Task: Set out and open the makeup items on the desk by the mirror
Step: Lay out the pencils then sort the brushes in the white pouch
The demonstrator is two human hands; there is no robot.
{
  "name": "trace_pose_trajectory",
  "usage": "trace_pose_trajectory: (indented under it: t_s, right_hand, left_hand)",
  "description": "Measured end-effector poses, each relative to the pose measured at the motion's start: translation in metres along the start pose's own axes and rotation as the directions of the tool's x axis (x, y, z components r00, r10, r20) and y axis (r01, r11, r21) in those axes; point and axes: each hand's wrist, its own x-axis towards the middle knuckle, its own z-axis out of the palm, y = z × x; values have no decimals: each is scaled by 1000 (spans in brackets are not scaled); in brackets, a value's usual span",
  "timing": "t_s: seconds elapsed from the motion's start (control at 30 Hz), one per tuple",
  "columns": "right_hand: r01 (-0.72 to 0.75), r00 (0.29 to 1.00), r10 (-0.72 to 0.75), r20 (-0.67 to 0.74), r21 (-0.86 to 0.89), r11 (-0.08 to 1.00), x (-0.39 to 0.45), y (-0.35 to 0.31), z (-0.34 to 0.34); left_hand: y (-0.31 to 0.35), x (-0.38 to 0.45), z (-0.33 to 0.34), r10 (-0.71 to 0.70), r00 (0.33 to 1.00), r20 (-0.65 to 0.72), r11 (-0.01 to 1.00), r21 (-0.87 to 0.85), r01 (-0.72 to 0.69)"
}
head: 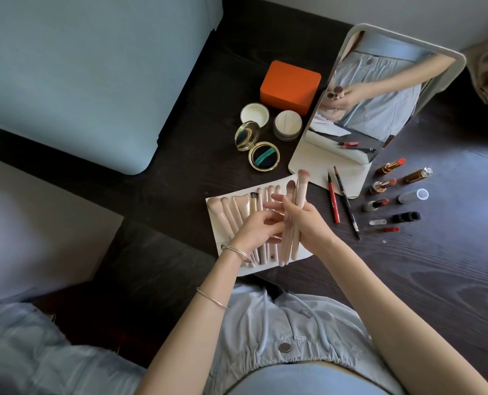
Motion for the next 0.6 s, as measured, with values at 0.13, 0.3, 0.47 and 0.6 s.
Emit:
trace_pose_trajectory:
  t_s: [0.13, 0.3, 0.47, 0.6]
  right_hand:
    - [76, 995, -81, -62, -75, 994, 1, 4, 3]
    - [109, 975, -120, -186, -67, 992, 3, 10, 5]
    - [126, 944, -146, -297, -84, 988, 6, 4, -4]
    - [44, 929, -157, -335, -321, 946, 9, 0, -18]
  left_hand:
    - [2, -1, 1, -5, 1000, -14, 1000, -12, 5]
    - [6, 2, 2, 11, 999, -30, 999, 37, -10]
    - [3, 7, 6, -5, 993, -118, 1000, -23, 3]
    - [1, 8, 7, -1, 985, -175, 999, 46, 9]
